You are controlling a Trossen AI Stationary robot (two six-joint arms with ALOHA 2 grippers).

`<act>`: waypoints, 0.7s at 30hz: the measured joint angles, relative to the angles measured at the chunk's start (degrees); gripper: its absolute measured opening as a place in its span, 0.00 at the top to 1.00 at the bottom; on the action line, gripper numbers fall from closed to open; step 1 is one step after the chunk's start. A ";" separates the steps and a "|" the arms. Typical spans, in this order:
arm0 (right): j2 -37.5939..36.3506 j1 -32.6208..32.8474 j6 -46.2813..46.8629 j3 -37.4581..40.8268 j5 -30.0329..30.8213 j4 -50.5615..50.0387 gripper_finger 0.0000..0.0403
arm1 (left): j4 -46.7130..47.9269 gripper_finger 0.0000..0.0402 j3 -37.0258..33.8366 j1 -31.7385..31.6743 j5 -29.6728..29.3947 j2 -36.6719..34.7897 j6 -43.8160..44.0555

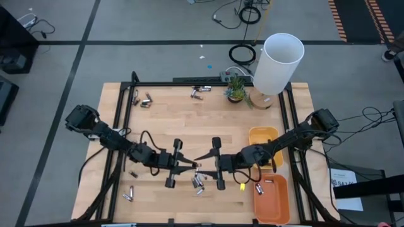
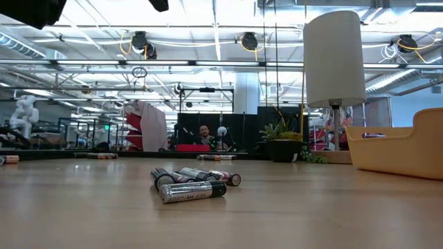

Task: Sort batteries
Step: Put the brown battery into the yellow bin

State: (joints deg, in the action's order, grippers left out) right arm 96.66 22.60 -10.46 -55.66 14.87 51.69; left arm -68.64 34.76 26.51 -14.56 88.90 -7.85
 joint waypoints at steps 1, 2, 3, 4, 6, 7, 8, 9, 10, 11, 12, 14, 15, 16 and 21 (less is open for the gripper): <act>0.00 -0.05 -0.09 0.00 0.02 -0.04 0.60 | -0.06 0.87 0.02 -0.05 0.01 0.00 -0.01; 0.00 -0.04 -0.09 0.00 0.01 -0.04 0.65 | -0.11 0.87 0.02 -0.08 0.00 0.00 -0.01; 0.00 -0.06 -0.09 0.00 0.01 -0.01 0.69 | -0.36 0.87 0.02 -0.10 -0.01 0.00 -0.01; 0.00 -0.08 -0.09 0.00 0.03 -0.01 0.73 | -0.70 0.87 0.02 -0.22 0.01 0.00 -0.01; 0.00 -0.08 -0.24 0.00 0.14 -0.04 0.82 | -1.08 0.87 0.02 -0.24 0.08 -0.02 0.01; 0.00 -0.08 -0.28 0.00 0.13 -0.06 0.86 | -1.20 0.87 0.02 -0.24 0.10 -0.02 -0.01; 0.00 -0.08 -0.32 0.00 0.14 -0.02 0.90 | -1.39 0.87 0.02 -0.24 0.12 -0.02 -0.01; -0.02 -0.08 -0.42 0.00 0.14 0.02 0.93 | -1.69 0.87 0.02 -0.24 0.14 -0.02 0.01; -0.02 -0.08 -0.75 0.00 0.12 0.02 0.93 | -1.75 0.86 0.02 -0.24 0.12 -0.02 0.01; -0.02 -0.08 -1.16 0.00 0.12 0.01 0.93 | -1.75 0.83 0.02 -0.24 0.12 -0.02 0.01; -0.02 -0.08 -1.20 0.00 0.14 -0.01 0.93 | -1.73 0.79 0.02 -0.24 0.00 -0.01 -0.02; -0.02 -0.07 -1.23 0.00 0.05 -0.35 0.93 | -1.76 0.67 0.02 -0.29 -0.69 -0.01 -0.02; -0.02 -0.03 -1.52 0.00 0.14 -0.43 0.93 | -1.69 0.62 0.02 -0.30 -1.47 -0.02 -0.02; -0.33 0.09 -1.97 0.00 0.53 -1.12 0.93 | -1.31 0.57 0.02 -0.27 -2.61 -0.02 -0.01; -7.32 2.43 -2.82 0.00 13.11 -14.92 0.93 | 7.33 0.44 0.00 0.07 -7.77 -2.05 0.06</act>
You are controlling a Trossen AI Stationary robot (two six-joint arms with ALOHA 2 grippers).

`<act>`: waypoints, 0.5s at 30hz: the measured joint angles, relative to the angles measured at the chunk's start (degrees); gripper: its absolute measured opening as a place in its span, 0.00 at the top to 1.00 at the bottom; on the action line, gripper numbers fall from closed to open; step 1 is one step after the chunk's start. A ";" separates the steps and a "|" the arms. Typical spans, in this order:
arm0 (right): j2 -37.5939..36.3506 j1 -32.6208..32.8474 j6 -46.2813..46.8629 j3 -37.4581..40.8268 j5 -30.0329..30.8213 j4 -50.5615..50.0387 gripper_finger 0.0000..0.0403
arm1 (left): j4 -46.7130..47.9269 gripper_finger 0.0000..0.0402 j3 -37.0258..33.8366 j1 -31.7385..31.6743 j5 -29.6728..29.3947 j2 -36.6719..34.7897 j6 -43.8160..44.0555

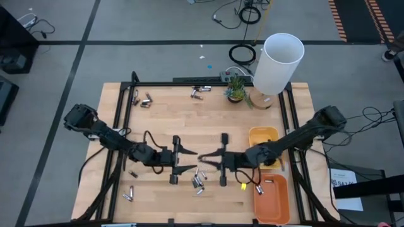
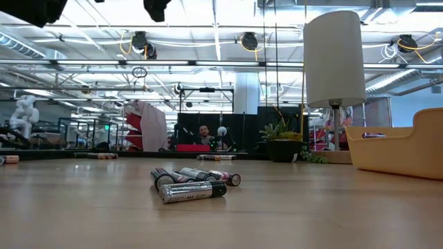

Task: Sort batteries
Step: Put the brown battery into the yellow bin

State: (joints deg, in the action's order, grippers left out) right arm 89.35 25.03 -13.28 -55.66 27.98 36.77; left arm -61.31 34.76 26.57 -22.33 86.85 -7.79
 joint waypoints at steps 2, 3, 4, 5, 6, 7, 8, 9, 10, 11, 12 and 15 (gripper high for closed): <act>-3.98 1.12 1.93 0.00 5.70 -9.31 0.93 | 6.69 0.44 0.00 0.42 -3.19 -1.95 1.61; -5.97 1.66 4.08 0.00 8.15 -14.63 0.93 | 10.95 0.43 0.01 0.64 -5.01 -3.15 2.66; -8.07 2.09 7.03 0.00 10.24 -20.52 0.93 | 15.09 0.43 0.00 0.83 -6.82 -4.40 3.38; -10.07 2.43 10.68 0.00 11.82 -26.55 0.93 | 19.16 0.43 0.00 0.97 -8.32 -5.72 4.26; -12.12 2.64 14.94 0.00 12.60 -32.71 0.93 | 23.14 0.43 0.00 1.03 -9.95 -6.94 4.93; -13.93 2.67 19.84 0.00 12.63 -39.41 0.93 | 27.07 0.43 0.00 1.19 -11.58 -8.19 5.93; -15.40 2.58 25.34 0.00 12.58 -45.73 0.93 | 31.38 0.43 0.00 1.32 -13.19 -9.29 6.78; -16.54 2.36 31.11 0.00 12.49 -52.18 0.93 | 35.10 0.43 0.00 1.33 -14.44 -10.18 7.54; -17.18 2.12 37.18 0.00 12.43 -58.98 0.93 | 38.94 0.43 0.00 1.34 -15.55 -10.97 8.36; -17.48 1.86 43.11 0.00 12.11 -65.35 0.93 | 42.40 0.43 0.00 1.23 -16.74 -11.62 8.90; -17.54 1.56 49.19 0.00 11.58 -71.74 0.93 | 45.63 0.43 0.00 1.02 -18.17 -12.05 9.00; -16.52 0.33 64.51 0.00 6.81 -87.28 0.93 | 52.47 0.43 -0.02 0.20 -21.21 -12.08 9.04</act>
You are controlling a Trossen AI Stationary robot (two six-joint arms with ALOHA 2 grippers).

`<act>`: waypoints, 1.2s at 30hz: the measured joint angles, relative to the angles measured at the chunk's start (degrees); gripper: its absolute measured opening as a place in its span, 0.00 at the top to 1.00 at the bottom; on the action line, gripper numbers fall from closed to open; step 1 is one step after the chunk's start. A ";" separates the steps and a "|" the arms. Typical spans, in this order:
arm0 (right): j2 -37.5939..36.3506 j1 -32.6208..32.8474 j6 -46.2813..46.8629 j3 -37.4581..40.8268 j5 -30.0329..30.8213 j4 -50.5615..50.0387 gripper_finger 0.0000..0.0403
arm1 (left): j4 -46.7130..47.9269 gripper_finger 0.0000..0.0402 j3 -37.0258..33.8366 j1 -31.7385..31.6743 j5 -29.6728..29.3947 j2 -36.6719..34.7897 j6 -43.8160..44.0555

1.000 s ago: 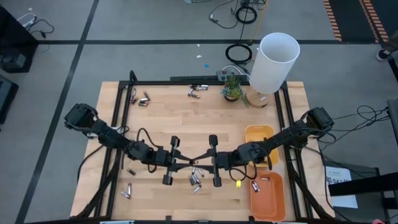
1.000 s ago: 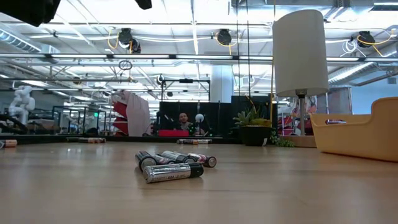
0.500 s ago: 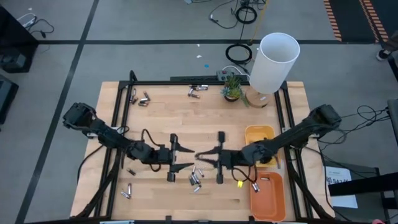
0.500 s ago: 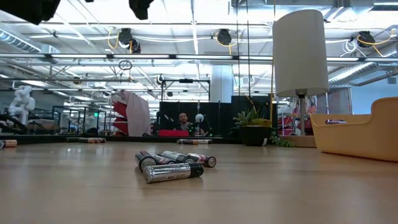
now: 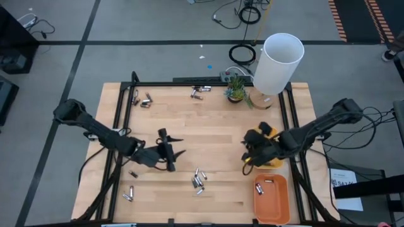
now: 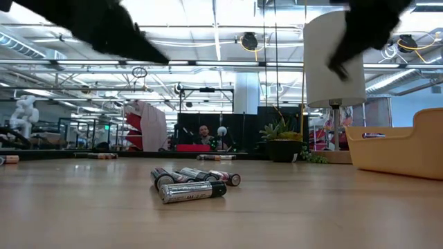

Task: Sort batteries
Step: Put the brown battery into the yellow bin

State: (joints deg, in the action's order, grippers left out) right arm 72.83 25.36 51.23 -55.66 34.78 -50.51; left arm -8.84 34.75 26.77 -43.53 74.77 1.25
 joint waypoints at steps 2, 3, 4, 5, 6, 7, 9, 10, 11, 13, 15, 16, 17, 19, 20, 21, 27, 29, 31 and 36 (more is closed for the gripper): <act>1.54 -0.76 6.66 0.00 -3.59 -6.72 0.93 | 2.41 0.43 -0.03 -0.91 -0.43 0.04 0.89; 2.31 -1.22 8.69 0.02 -5.54 -8.96 0.93 | 3.17 0.43 -0.03 -1.54 -0.43 0.04 1.28; 3.03 -1.68 9.87 0.04 -7.56 -10.61 0.93 | 4.03 0.43 -0.03 -2.20 -0.42 0.04 1.36; 3.72 -2.21 10.61 0.04 -9.73 -11.68 0.93 | 4.76 0.43 -0.03 -2.87 -0.43 0.04 1.34; 4.50 -2.71 10.94 0.04 -11.97 -12.31 0.93 | 5.32 0.43 -0.03 -3.59 -0.45 0.04 1.08; 5.37 -3.17 11.13 0.04 -14.34 -12.68 0.93 | 5.40 0.43 -0.03 -4.27 -0.46 0.04 0.20; 7.02 -4.04 10.98 0.04 -18.48 -12.67 0.93 | 5.31 0.43 -0.03 -5.92 -0.42 0.04 -1.89; 7.86 -4.41 10.69 0.04 -20.29 -12.72 0.93 | 5.26 0.43 -0.03 -6.82 -0.38 0.04 -2.81; 8.63 -4.81 10.35 0.04 -21.71 -12.91 0.93 | 5.23 0.43 -0.03 -7.85 -0.33 0.04 -3.32; 10.39 -5.50 9.57 0.04 -24.28 -13.67 0.93 | 5.10 0.43 -0.03 -9.96 0.64 0.04 -3.57; 11.84 -6.26 9.30 0.04 -25.55 -15.02 0.93 | 4.93 0.43 -0.03 -12.05 3.39 0.04 -4.07; 12.50 -6.63 9.28 0.04 -25.94 -15.78 0.93 | 4.87 0.43 -0.03 -12.88 5.38 0.04 -4.45; 13.07 -7.00 9.28 0.04 -26.11 -16.58 0.93 | 4.84 0.43 -0.03 -13.59 7.29 0.04 -4.58; 14.03 -7.74 9.22 0.04 -26.19 -17.74 0.93 | 4.83 0.43 -0.03 -14.65 10.88 0.04 -4.58; 14.30 -8.12 9.12 0.04 -26.19 -17.87 0.93 | 4.81 0.43 -0.03 -15.04 12.18 0.04 -4.59; 14.35 -8.51 8.90 0.04 -26.18 -17.85 0.93 | 4.76 0.43 -0.03 -15.27 12.94 0.04 -4.59; 14.22 -9.68 9.00 0.04 -26.23 -18.26 0.91 | 4.70 0.43 -0.03 -15.46 13.77 0.04 -4.61; 14.20 -9.66 9.11 0.04 -26.25 -18.17 0.84 | 4.72 0.43 -0.03 -15.46 13.97 0.04 -4.61; 14.20 -9.66 9.50 0.04 -26.35 -18.22 0.76 | 4.59 0.43 -0.03 -15.46 15.42 0.04 -4.61; 14.17 -9.74 9.32 0.04 -26.34 -19.27 0.62 | 4.59 0.43 -0.03 -15.46 17.70 0.04 -4.67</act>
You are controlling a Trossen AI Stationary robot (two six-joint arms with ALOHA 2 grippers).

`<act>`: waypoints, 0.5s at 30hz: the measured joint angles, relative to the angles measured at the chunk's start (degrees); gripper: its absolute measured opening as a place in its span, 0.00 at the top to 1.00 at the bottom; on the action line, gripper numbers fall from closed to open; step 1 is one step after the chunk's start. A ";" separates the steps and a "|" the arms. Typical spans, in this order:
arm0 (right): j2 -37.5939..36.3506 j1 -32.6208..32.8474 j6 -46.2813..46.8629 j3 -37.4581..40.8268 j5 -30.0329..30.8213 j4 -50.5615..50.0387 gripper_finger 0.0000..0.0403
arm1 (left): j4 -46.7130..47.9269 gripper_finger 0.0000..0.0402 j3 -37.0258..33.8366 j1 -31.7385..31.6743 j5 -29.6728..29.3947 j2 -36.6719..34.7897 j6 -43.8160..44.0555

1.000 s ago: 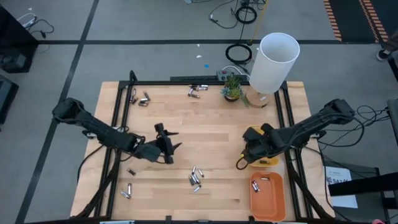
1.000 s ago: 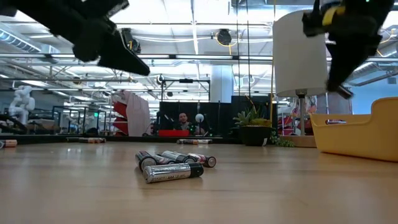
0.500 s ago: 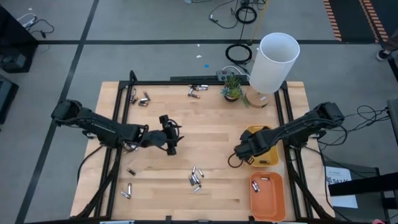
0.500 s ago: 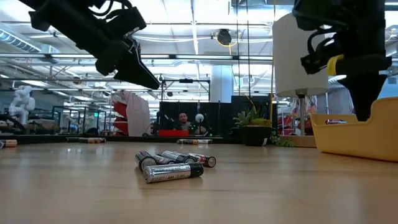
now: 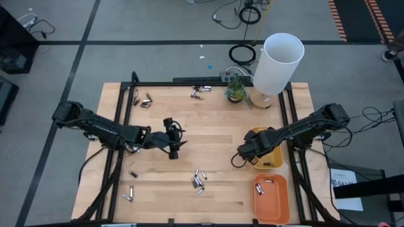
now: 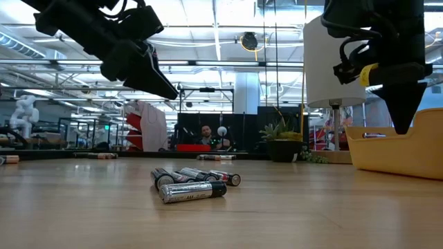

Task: Sort batteries
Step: Put the brown battery into the yellow bin

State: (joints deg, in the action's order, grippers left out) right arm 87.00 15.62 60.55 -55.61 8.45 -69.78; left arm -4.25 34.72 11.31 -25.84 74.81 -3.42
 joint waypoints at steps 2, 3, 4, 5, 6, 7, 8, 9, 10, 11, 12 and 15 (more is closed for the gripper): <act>0.00 -0.20 -0.54 0.00 -0.08 -0.33 0.58 | -0.59 0.43 -0.34 0.00 0.50 0.00 0.00; 0.00 -0.31 -0.86 0.00 -0.25 -0.43 0.57 | -0.95 0.43 -0.60 0.02 0.89 0.00 0.02; 0.01 -0.38 -1.23 0.00 -0.80 -0.42 0.56 | -1.38 0.43 -0.84 0.02 1.57 0.00 0.05; 0.00 -0.47 -1.49 -0.12 -1.17 -0.52 0.56 | -2.00 0.43 -1.07 0.02 2.40 0.01 0.07; 0.02 -0.57 -1.54 -0.59 -1.19 -1.04 0.55 | -2.81 0.43 -1.31 0.02 3.13 0.00 0.03; 0.02 -0.56 -1.54 -1.35 -1.10 -1.46 0.55 | -3.50 0.43 -1.42 0.05 4.06 0.00 0.03; 0.00 -0.55 -1.59 -2.42 -0.87 -1.88 0.56 | -4.34 0.43 -1.53 0.04 5.06 0.01 0.02; 0.00 -0.55 -1.68 -3.61 -0.29 -2.39 0.56 | -5.07 0.43 -1.55 0.05 6.14 0.02 0.01; 0.00 -0.55 -1.90 -5.03 0.73 -2.90 0.56 | -5.96 0.43 -1.55 0.07 7.26 0.00 -0.07; 0.00 -0.55 -2.28 -6.65 2.17 -3.15 0.57 | -7.07 0.43 -1.55 0.07 8.85 0.00 -0.30; 0.00 -0.48 -2.77 -8.35 3.83 -3.10 0.57 | -8.06 0.43 -1.55 0.07 10.66 0.00 -0.51; -0.01 0.32 -4.32 -12.82 10.39 0.45 0.58 | -10.86 0.43 -1.55 0.07 17.16 0.58 -2.46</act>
State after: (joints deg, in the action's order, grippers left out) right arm 87.00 15.94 56.23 -68.43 18.83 -69.33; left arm -15.11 33.17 11.38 -8.68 75.38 -5.89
